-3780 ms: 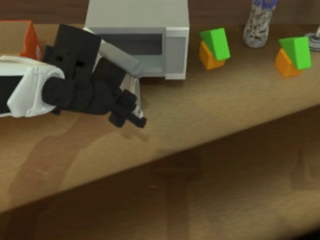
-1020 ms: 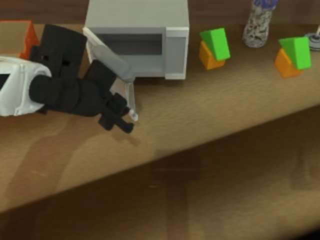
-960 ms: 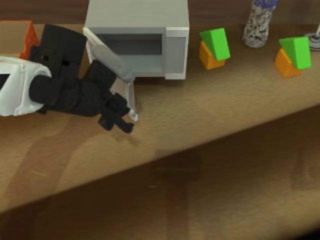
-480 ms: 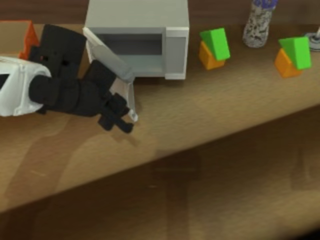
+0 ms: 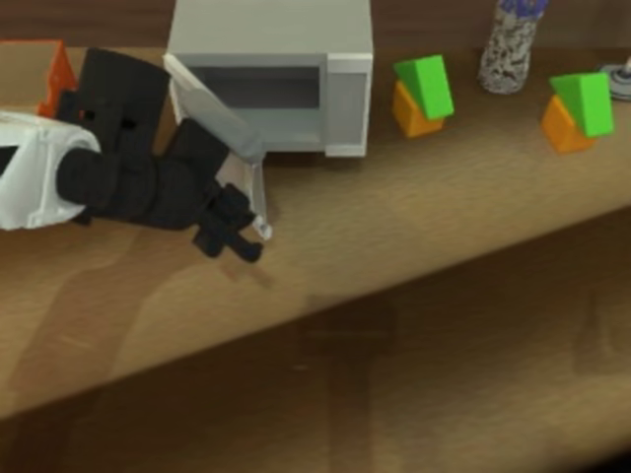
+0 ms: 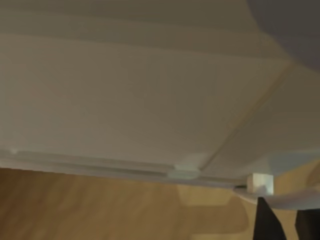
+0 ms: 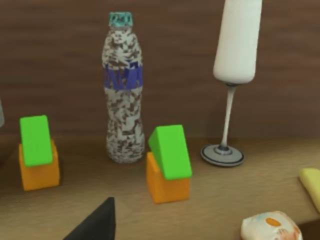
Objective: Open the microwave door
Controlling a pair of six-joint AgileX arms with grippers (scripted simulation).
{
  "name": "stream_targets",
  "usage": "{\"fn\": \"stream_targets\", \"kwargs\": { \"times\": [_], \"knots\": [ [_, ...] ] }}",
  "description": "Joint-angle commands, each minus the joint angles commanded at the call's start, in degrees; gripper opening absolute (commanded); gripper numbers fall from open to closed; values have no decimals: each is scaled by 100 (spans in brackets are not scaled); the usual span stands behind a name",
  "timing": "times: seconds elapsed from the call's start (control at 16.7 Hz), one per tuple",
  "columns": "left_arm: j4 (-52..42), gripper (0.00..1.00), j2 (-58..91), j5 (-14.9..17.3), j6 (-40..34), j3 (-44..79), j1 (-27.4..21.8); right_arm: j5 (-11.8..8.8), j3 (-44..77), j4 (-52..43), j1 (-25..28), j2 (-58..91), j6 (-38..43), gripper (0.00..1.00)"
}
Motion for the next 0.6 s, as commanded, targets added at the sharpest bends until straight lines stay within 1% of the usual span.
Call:
{"fn": "stream_targets", "kwargs": {
  "times": [0.12, 0.48, 0.6],
  "knots": [
    [-13, 0, 2, 47, -11, -24, -29, 0, 0, 0, 0, 0, 0, 100],
    [-135, 0, -34, 246, 348, -16, 154, 0, 0, 0, 0, 0, 0, 100],
    [-141, 0, -34, 253, 363, -18, 160, 0, 0, 0, 0, 0, 0, 100]
  ]
}}
